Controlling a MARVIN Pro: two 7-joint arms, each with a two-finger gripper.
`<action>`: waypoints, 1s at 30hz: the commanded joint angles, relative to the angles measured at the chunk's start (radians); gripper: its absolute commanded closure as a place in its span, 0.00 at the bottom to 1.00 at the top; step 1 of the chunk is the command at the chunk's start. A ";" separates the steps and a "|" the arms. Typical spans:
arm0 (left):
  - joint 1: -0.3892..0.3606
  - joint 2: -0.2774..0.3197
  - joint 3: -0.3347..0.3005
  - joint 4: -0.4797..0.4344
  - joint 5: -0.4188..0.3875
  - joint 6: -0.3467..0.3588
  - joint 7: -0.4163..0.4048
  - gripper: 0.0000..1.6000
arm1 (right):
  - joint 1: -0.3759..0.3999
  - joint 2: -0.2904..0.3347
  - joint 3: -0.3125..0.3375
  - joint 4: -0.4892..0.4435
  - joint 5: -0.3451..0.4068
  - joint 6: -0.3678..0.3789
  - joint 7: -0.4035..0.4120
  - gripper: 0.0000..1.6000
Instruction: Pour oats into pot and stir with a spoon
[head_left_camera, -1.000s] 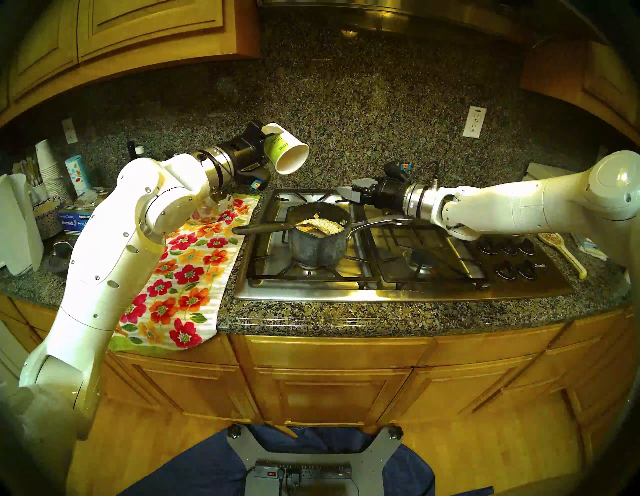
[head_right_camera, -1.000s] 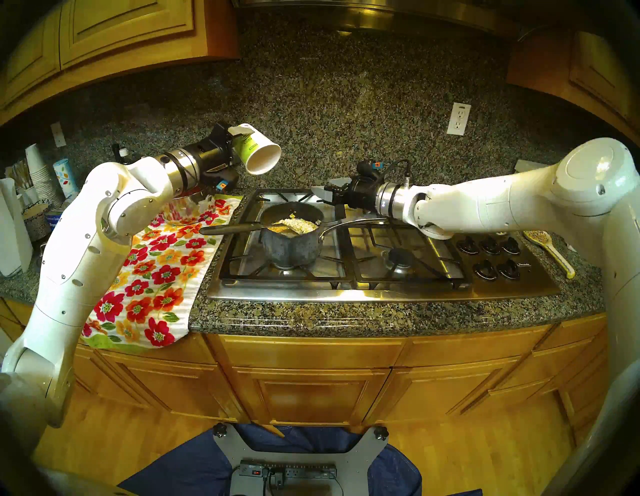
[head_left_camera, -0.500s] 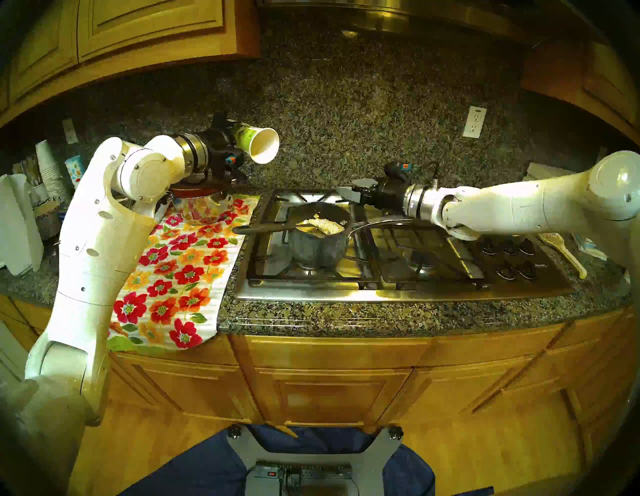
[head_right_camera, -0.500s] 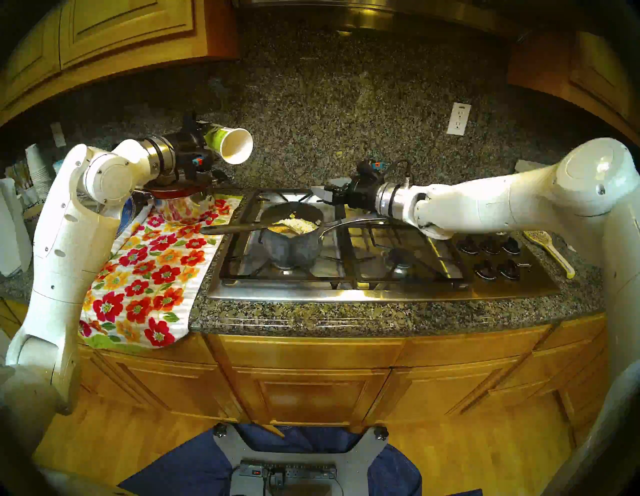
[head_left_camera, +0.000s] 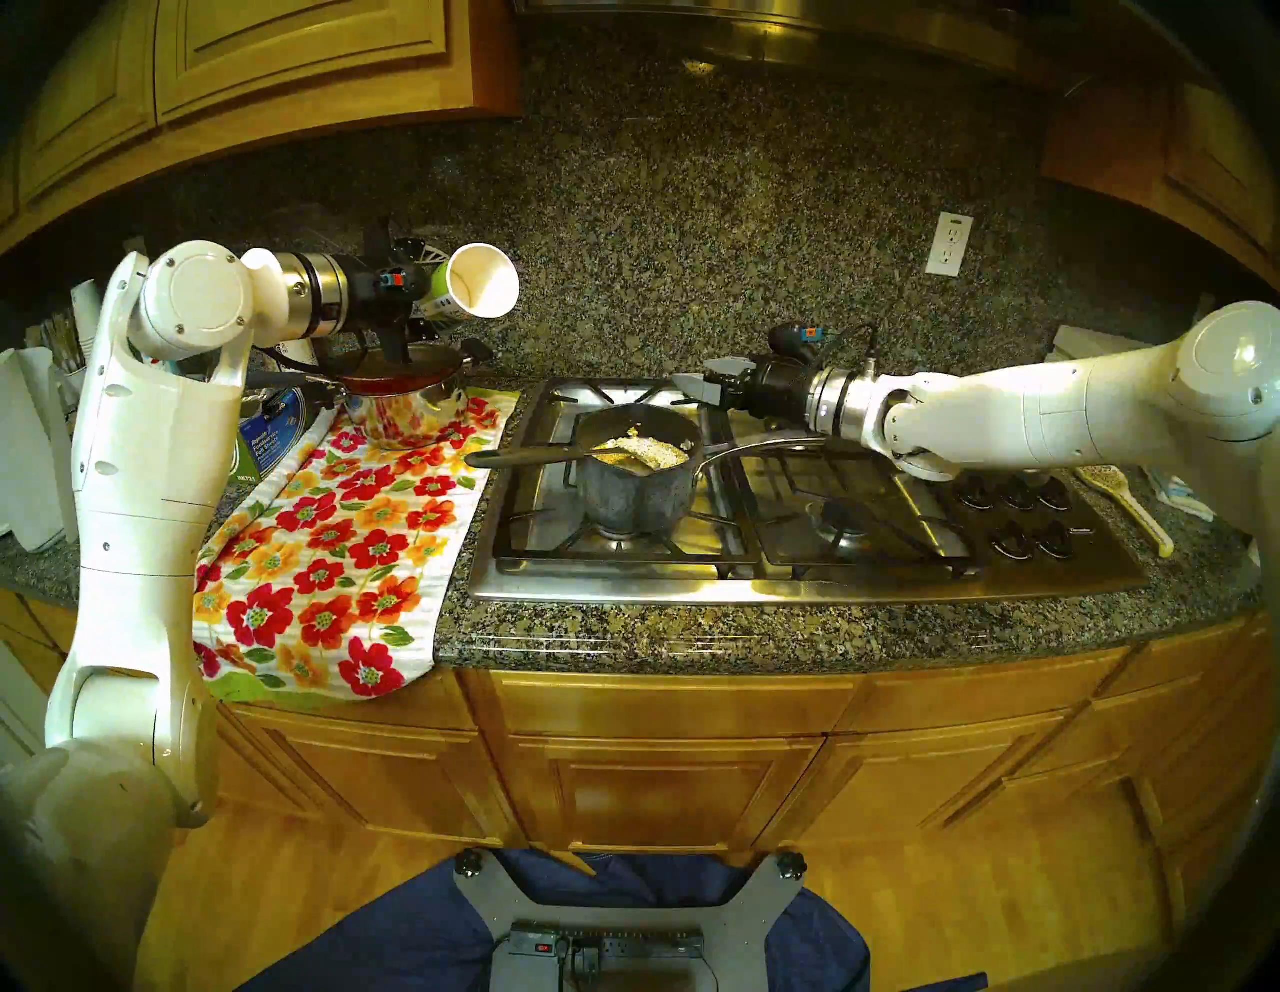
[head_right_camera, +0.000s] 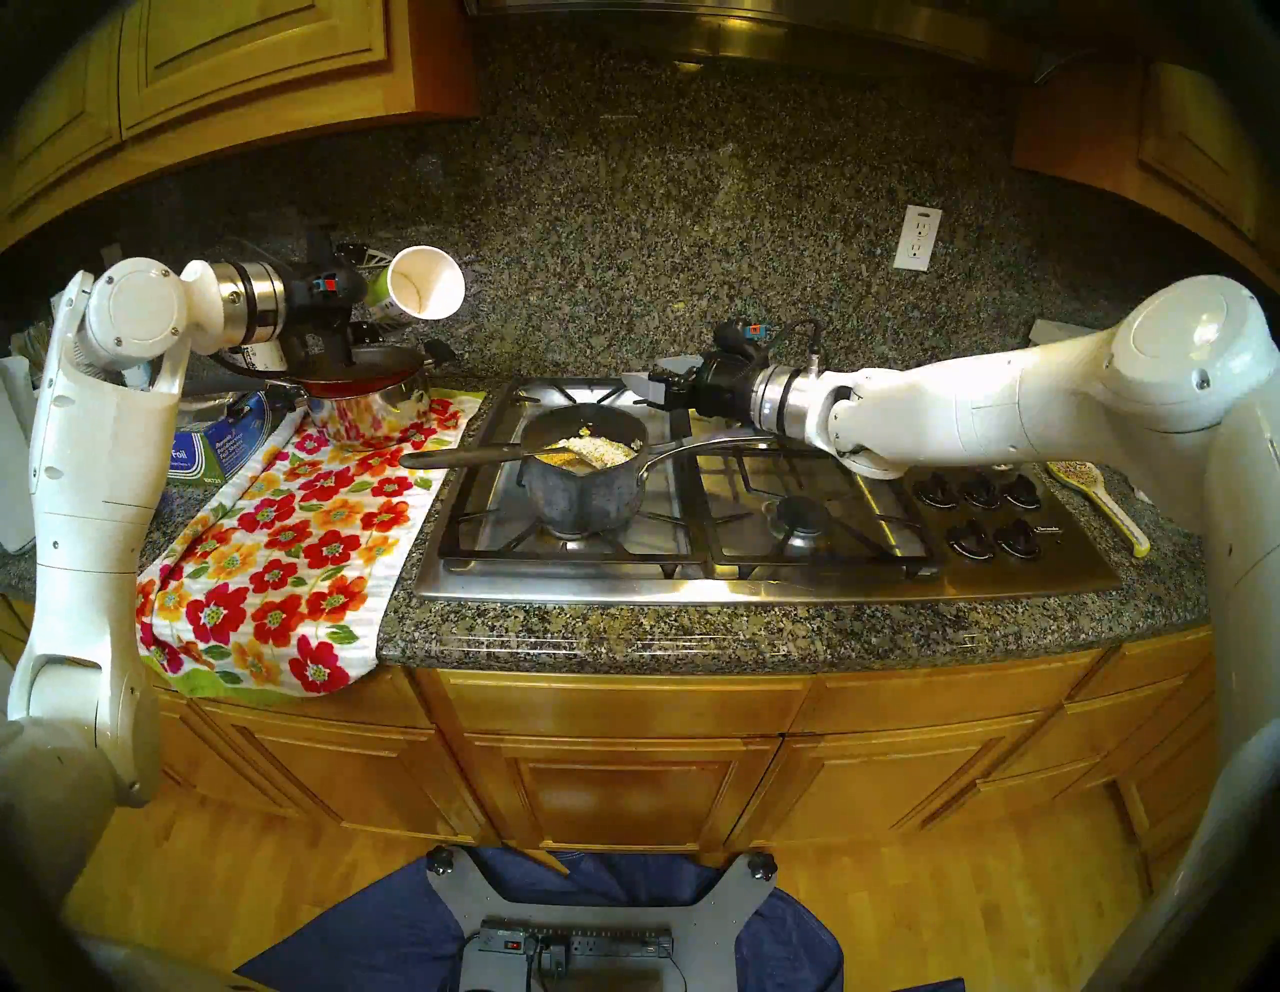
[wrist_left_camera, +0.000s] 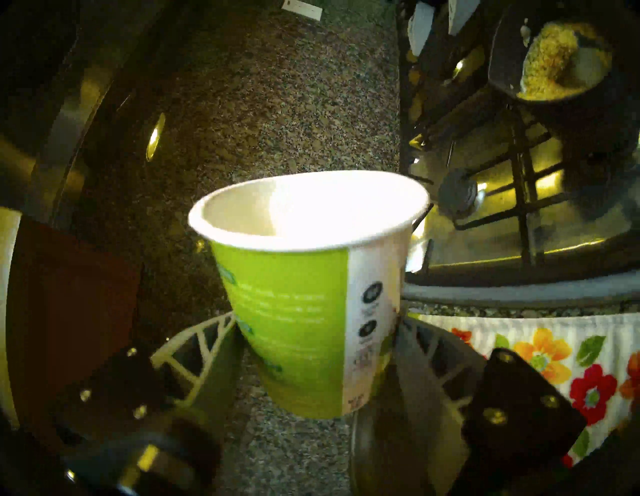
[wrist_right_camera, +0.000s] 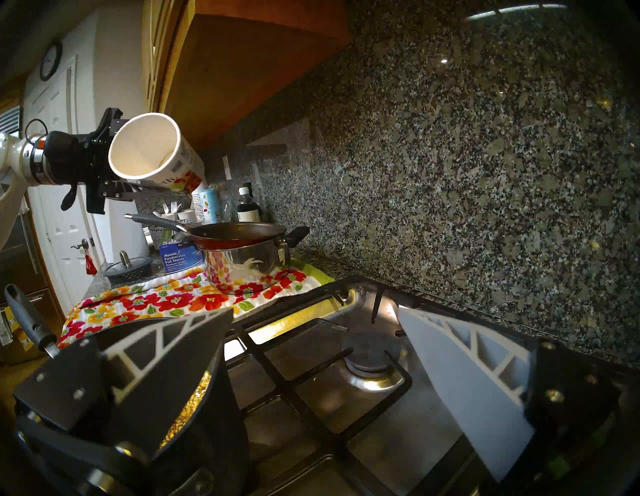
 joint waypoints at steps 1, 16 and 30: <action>-0.021 0.033 -0.120 0.037 -0.144 0.049 -0.112 0.51 | 0.031 0.000 0.014 0.007 0.001 -0.005 0.002 0.00; 0.131 0.022 -0.319 0.136 -0.311 -0.010 -0.228 0.45 | 0.033 0.000 0.013 0.006 0.001 -0.004 0.002 0.00; 0.233 -0.009 -0.423 0.195 -0.349 -0.066 -0.251 0.43 | 0.034 0.001 0.013 0.005 0.001 -0.005 0.002 0.00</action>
